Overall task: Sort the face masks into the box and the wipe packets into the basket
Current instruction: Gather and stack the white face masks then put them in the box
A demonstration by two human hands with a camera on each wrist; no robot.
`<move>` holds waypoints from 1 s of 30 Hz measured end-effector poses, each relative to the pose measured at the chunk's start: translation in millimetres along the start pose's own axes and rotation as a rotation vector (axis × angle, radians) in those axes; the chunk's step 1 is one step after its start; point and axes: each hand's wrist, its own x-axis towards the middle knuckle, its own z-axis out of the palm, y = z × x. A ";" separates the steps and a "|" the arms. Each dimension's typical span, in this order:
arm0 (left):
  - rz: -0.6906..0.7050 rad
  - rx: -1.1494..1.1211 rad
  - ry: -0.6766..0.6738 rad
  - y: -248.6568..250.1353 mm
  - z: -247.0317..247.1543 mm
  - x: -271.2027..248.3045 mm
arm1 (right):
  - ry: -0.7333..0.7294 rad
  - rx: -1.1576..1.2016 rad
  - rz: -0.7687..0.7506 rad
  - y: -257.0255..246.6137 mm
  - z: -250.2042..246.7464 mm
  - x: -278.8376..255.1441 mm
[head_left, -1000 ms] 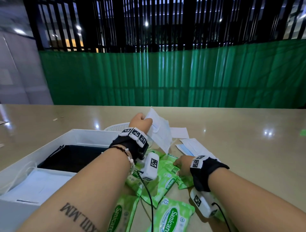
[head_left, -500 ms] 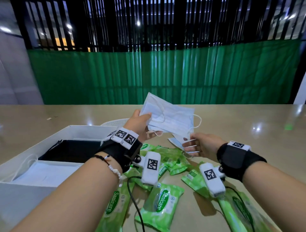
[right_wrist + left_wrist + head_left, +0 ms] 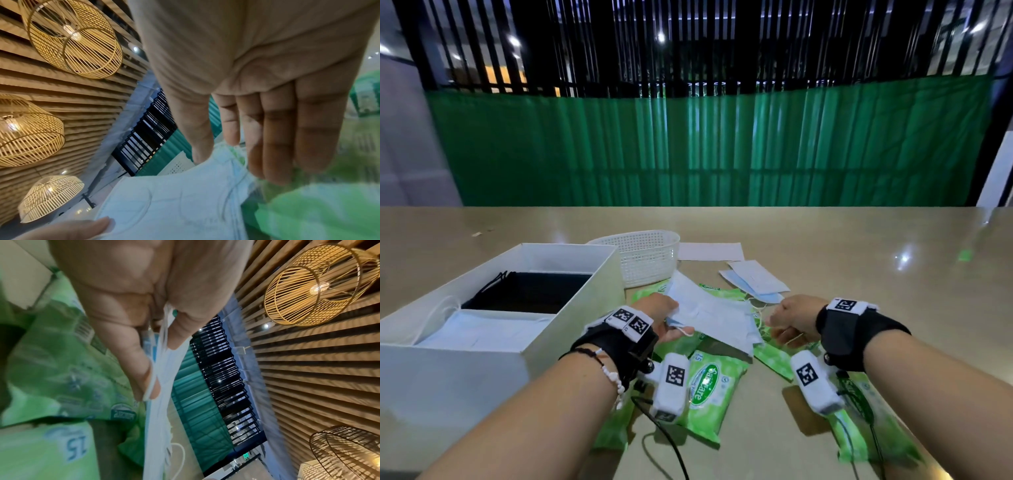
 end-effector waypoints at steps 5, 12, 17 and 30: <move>-0.006 -0.044 -0.013 -10.3 4.9 -0.7 | -0.092 0.075 0.032 0.1 20.1 2.7; 0.034 -0.070 -0.057 -16.4 2.6 6.7 | 0.051 -0.203 0.016 -9.7 36.4 15.2; 0.110 -0.100 -0.028 -23.4 -0.2 15.8 | 0.095 -0.382 0.064 -11.2 34.1 22.9; 0.163 -0.041 -0.033 -25.3 -1.5 23.7 | 0.081 -0.034 0.061 -12.4 26.8 28.0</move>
